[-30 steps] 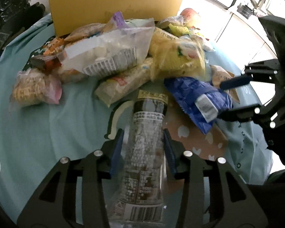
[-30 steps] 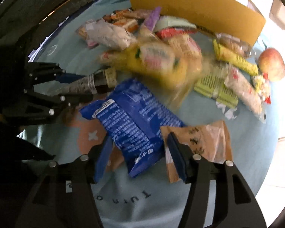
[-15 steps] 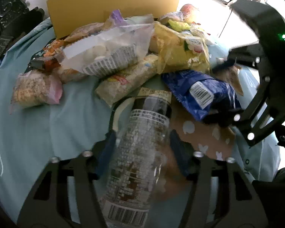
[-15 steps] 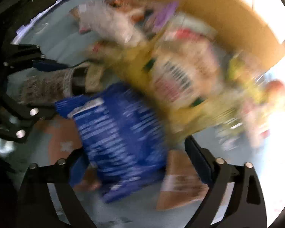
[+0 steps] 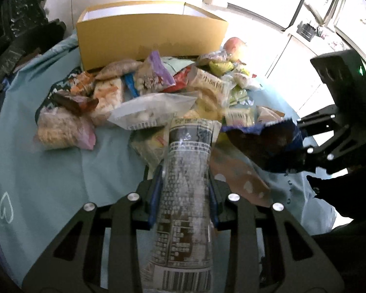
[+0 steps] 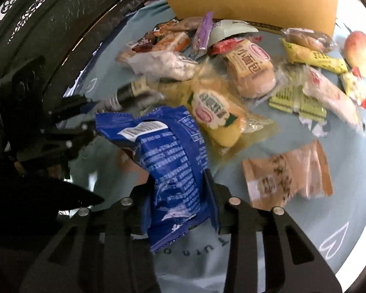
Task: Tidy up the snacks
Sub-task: 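Carry the clear pack with the left gripper while the right gripper carries the blue bag toward the box, then release the clear pack and blue bag into the yellow box with both grippers, then grasp the white marshmallow bag with the left gripper while the right gripper grasps the tan pastry pack, then carry the marshmallow bag with the left gripper while the right gripper carries the pastry pack into the box, then release the marshmallow bag and pastry pack into the yellow box with both grippers, then grasp the oat bar pack with the left gripper while the right grasps the yellow bread bag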
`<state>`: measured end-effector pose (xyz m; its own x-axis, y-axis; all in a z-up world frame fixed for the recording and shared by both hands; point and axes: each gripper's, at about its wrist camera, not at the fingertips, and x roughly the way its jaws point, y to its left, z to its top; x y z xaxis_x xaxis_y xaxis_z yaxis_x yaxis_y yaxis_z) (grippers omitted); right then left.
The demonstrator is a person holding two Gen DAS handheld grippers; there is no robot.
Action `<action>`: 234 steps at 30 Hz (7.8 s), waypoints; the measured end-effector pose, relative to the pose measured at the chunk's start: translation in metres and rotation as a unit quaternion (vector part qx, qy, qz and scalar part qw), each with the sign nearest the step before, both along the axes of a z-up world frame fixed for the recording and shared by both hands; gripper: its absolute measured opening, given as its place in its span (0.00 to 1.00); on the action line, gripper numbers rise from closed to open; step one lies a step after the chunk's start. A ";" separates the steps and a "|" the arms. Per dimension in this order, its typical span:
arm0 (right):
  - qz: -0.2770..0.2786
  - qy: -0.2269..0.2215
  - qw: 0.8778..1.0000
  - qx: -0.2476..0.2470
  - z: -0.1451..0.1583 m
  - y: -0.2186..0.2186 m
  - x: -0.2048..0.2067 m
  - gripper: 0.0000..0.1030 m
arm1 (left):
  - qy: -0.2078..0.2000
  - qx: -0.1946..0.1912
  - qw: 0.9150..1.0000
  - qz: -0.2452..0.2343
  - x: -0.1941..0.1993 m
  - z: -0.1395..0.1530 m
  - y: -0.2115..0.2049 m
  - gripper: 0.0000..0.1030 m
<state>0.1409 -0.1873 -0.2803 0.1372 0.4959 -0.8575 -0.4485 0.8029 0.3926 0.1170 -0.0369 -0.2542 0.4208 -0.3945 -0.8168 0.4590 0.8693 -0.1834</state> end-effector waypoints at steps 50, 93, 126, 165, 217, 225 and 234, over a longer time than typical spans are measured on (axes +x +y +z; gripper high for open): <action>-0.181 -0.274 0.945 -0.002 0.241 -0.070 0.087 0.36 | -0.140 0.012 0.980 0.139 0.144 0.202 -0.030 0.33; -0.207 -0.115 0.965 -0.109 0.083 -0.096 0.070 0.61 | -0.039 0.049 0.987 0.147 0.128 0.074 -0.006 0.91; -0.130 -0.056 0.977 -0.160 -0.028 -0.084 0.016 0.48 | 0.032 0.089 0.991 0.094 0.095 -0.024 -0.032 0.47; -0.174 -0.204 0.963 -0.031 0.161 -0.084 0.037 0.31 | -0.105 -0.002 0.985 0.137 0.088 0.130 -0.001 0.44; -0.194 -0.227 0.951 -0.077 0.185 -0.083 0.177 0.60 | -0.127 0.050 0.972 0.194 0.233 0.151 -0.009 0.91; -0.182 -0.152 0.969 -0.062 0.116 -0.078 0.109 0.60 | -0.065 0.044 0.983 0.169 0.174 0.095 -0.015 0.91; -0.032 -0.127 0.989 -0.069 0.060 -0.019 0.037 0.60 | -0.007 0.079 0.988 0.134 0.115 0.030 -0.013 0.91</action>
